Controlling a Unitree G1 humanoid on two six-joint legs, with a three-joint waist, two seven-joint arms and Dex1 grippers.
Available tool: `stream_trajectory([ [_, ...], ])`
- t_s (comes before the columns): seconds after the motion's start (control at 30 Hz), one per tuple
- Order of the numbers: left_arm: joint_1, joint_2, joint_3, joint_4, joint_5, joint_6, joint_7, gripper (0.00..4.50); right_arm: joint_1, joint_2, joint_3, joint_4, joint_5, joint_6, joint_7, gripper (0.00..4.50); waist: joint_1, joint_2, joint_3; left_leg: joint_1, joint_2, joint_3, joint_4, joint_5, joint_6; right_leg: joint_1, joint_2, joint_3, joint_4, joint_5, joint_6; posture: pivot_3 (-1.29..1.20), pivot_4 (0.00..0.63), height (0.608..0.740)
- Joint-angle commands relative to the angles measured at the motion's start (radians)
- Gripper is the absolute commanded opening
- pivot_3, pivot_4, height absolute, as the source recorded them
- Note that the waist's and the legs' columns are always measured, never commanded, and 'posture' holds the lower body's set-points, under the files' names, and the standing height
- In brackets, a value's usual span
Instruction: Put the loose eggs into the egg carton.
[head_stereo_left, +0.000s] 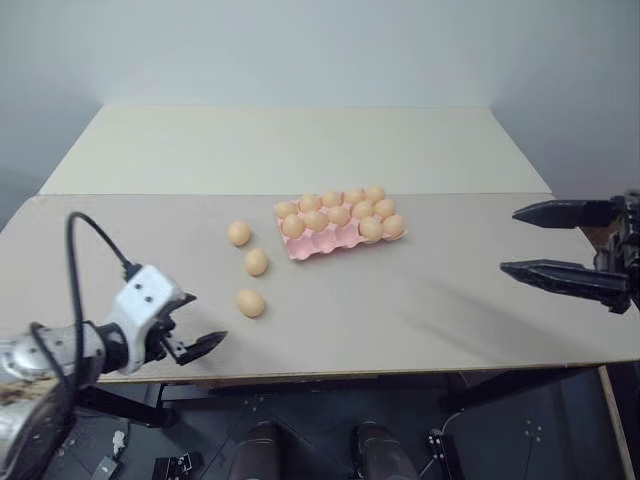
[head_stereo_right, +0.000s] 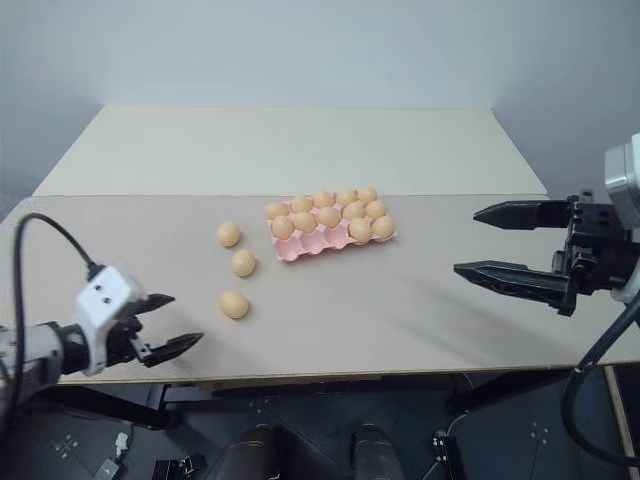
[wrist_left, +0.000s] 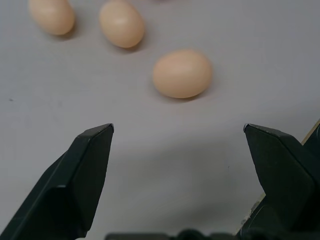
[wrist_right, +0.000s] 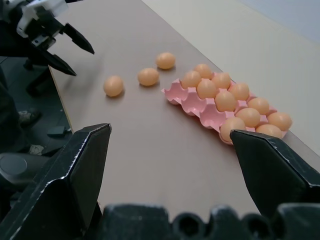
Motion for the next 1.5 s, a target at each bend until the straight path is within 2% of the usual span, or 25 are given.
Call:
stream_trajectory([
  [0.03, -0.078, -0.021, -0.096, 0.071, 0.044, -0.052, 0.013, 4.50, -0.005, -0.021, -0.042, -0.022, 0.031, -0.006, -0.009, 4.45, 0.003, 0.000, 0.000, 0.000, 0.000, 0.000, 0.000, 0.000, 0.000, 0.000, 0.000, 0.000, 0.000, 0.000, 0.000, 0.00, 0.150, 0.740],
  [0.23, -0.198, -0.069, -0.250, 0.219, 0.115, -0.109, 0.006, 4.50, -0.015, -0.027, -0.030, -0.031, 0.052, -0.009, -0.024, 4.45, 0.003, 0.000, 0.000, -0.001, -0.001, 0.000, 0.000, 0.000, 0.000, 0.000, 0.000, 0.000, 0.000, 0.000, 0.001, 0.00, 0.150, 0.740],
  [0.43, -0.314, -0.123, -0.355, 0.335, 0.161, -0.159, -0.026, 4.50, -0.024, -0.037, -0.023, -0.043, 0.075, -0.008, -0.042, 4.45, 0.005, 0.000, 0.000, -0.001, -0.001, -0.001, 0.000, 0.000, 0.000, 0.000, 0.000, 0.000, 0.000, 0.001, 0.002, 0.00, 0.150, 0.740],
  [0.87, -0.380, -0.130, -0.420, 0.416, 0.206, -0.217, -0.126, 4.50, -0.011, -0.039, -0.016, -0.062, 0.089, -0.016, -0.060, 4.45, 0.004, 0.000, 0.000, -0.001, -0.001, -0.001, 0.001, 0.000, 0.000, 0.000, 0.000, 0.000, 0.000, 0.001, 0.002, 0.00, 0.150, 0.740],
  [0.97, -0.389, -0.134, -0.419, 0.428, 0.212, -0.221, -0.135, 3.96, -0.011, -0.037, -0.015, -0.062, 0.087, -0.019, -0.064, 4.50, 0.005, 0.000, 0.000, -0.001, -0.001, -0.001, 0.001, 0.000, 0.000, 0.000, 0.000, 0.000, 0.000, 0.001, 0.002, 0.00, 0.150, 0.740],
  [1.1, -0.398, -0.138, -0.419, 0.440, 0.222, -0.225, -0.144, 2.66, -0.009, -0.035, -0.015, -0.064, 0.087, -0.019, -0.067, 4.50, 0.005, 0.000, 0.000, -0.001, -0.001, -0.001, 0.001, 0.000, 0.000, 0.000, 0.000, 0.000, 0.000, 0.001, 0.002, 0.00, 0.150, 0.740],
  [1.13, -0.397, -0.139, -0.418, 0.440, 0.224, -0.227, -0.145, 2.48, -0.007, -0.034, -0.016, -0.065, 0.087, -0.019, -0.068, 4.50, 0.005, 0.000, 0.000, -0.001, -0.001, -0.001, 0.001, 0.000, 0.000, 0.000, 0.000, 0.000, 0.000, 0.001, 0.002, 0.00, 0.150, 0.740],
  [1.37, -0.396, -0.144, -0.388, 0.400, 0.209, -0.227, -0.150, 2.43, 0.004, -0.029, -0.029, -0.075, 0.094, -0.013, -0.078, 4.50, 0.005, 0.000, 0.000, -0.001, -0.001, -0.001, 0.001, 0.000, 0.000, 0.000, 0.000, 0.000, 0.000, 0.001, 0.002, 0.00, 0.150, 0.740],
  [1.5, -0.446, -0.155, -0.375, 0.350, 0.186, -0.216, -0.151, 2.40, 0.021, -0.017, -0.035, -0.083, 0.099, -0.008, -0.099, 4.50, 0.006, 0.000, 0.000, -0.002, -0.001, -0.001, 0.001, 0.000, 0.000, 0.001, 0.000, 0.000, 0.000, 0.001, 0.003, 0.00, 0.150, 0.740],
])
